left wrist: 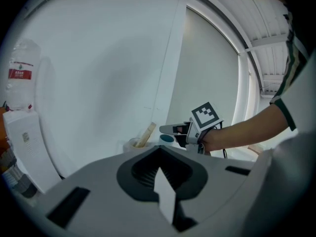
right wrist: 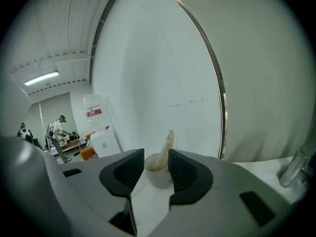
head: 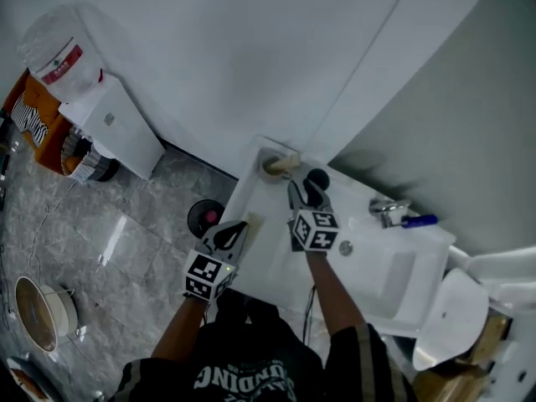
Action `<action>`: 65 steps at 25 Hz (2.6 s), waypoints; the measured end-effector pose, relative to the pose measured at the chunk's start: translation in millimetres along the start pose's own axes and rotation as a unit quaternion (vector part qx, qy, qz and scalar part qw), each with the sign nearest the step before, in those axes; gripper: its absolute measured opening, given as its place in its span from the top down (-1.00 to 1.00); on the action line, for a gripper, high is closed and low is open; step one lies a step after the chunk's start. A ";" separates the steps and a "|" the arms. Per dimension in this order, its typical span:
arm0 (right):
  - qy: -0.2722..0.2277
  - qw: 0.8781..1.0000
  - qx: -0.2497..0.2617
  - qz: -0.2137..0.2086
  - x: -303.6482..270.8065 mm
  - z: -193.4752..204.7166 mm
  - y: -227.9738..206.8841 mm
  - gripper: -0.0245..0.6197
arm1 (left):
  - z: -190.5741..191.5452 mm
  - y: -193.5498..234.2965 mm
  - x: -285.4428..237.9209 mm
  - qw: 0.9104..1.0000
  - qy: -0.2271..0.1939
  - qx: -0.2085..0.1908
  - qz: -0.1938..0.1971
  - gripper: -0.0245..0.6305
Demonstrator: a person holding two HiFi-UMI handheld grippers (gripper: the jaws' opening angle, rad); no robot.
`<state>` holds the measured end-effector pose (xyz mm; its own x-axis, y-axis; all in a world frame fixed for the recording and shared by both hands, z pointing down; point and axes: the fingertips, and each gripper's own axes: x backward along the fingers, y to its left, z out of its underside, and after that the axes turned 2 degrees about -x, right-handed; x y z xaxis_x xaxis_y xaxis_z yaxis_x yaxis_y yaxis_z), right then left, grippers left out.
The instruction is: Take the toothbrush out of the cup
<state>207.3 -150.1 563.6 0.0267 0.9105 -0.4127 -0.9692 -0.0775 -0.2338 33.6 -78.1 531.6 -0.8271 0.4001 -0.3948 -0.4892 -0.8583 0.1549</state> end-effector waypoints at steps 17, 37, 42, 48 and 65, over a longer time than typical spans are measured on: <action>0.016 0.989 -0.125 0.072 -79.0 3.6 -34.4 0.57 | 33.8 64.2 42.6 0.995 0.023 0.052 -0.078 0.93; -0.065 0.997 -0.029 -0.027 -13.4 -73.9 -7.0 0.78 | 25.5 49.3 41.4 0.998 0.014 0.036 -0.053 0.93; -0.079 0.993 -0.030 -0.077 31.9 -100.2 0.0 0.79 | 19.9 36.1 38.7 0.999 0.010 0.028 -0.040 0.93; -0.018 0.989 -0.051 -0.139 68.5 -76.7 7.6 0.79 | 20.6 21.8 32.8 0.999 0.008 0.023 -0.032 0.93; 0.268 0.900 -0.134 -0.317 99.1 129.2 68.5 0.79 | 44.7 -4.1 39.9 0.998 0.027 0.035 -0.042 0.93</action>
<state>111.9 -12.7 620.4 0.7376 0.4850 -0.4699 -0.6254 0.2284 -0.7461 -9.8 -44.3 555.8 -0.7672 0.4508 -0.4564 -0.5760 -0.7971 0.1810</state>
